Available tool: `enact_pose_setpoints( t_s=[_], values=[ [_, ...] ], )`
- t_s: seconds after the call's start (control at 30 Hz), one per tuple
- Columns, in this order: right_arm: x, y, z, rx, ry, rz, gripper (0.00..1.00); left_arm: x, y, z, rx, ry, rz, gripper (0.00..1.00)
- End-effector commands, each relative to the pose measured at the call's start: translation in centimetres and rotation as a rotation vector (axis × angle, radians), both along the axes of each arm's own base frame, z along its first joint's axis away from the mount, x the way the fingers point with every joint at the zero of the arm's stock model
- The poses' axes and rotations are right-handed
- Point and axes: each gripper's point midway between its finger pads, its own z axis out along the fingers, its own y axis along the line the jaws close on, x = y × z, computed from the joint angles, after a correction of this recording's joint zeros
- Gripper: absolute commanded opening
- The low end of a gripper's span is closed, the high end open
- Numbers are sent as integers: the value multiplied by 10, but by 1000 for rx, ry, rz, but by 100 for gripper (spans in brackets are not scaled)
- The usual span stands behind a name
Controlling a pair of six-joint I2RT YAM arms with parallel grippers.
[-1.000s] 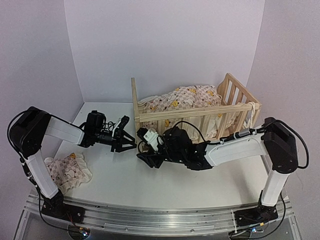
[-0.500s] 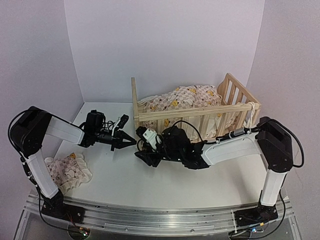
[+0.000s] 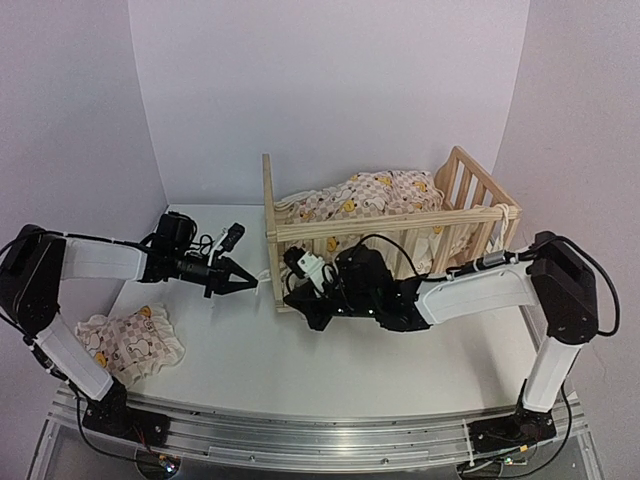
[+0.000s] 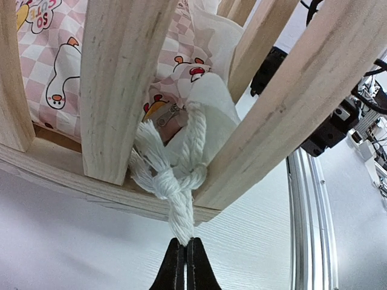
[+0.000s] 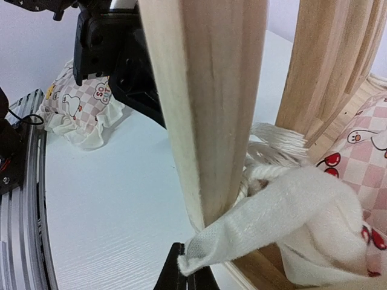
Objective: Set up the pet bed
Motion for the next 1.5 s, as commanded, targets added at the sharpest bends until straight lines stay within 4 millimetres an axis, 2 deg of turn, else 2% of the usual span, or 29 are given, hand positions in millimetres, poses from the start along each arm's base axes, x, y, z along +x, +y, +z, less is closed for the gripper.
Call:
enact_pose_setpoints(
  t_s=[0.0,0.1,0.3,0.43,0.63,0.8,1.07,1.17,1.33,1.47],
  values=[
    [-7,-10,39,64,-23,4,0,-9,4,19,15,-23,-12,0],
    [-10,-19,50,64,-32,-12,0,-14,7,33,7,-47,-21,0],
    [-7,-38,79,61,-90,-73,0,-19,13,70,-5,-235,-53,0],
    [-7,-48,93,62,-121,-99,0,-24,14,59,17,-210,-58,0],
    [-9,-63,100,40,-131,-127,0,-33,6,42,29,-152,-70,0],
    [-8,-82,110,34,-164,-180,0,-13,-7,40,1,-135,-14,0],
    [-2,-97,98,-39,-144,-248,0,43,-16,56,-2,-223,155,1],
    [3,-112,98,-66,-166,-314,0,54,-19,64,-1,-297,152,1],
    [3,-127,109,-105,-206,-340,0,36,-23,51,16,-280,62,0],
    [-1,-134,101,-140,-179,-340,0,7,-31,33,27,-219,-15,0]
  ],
)
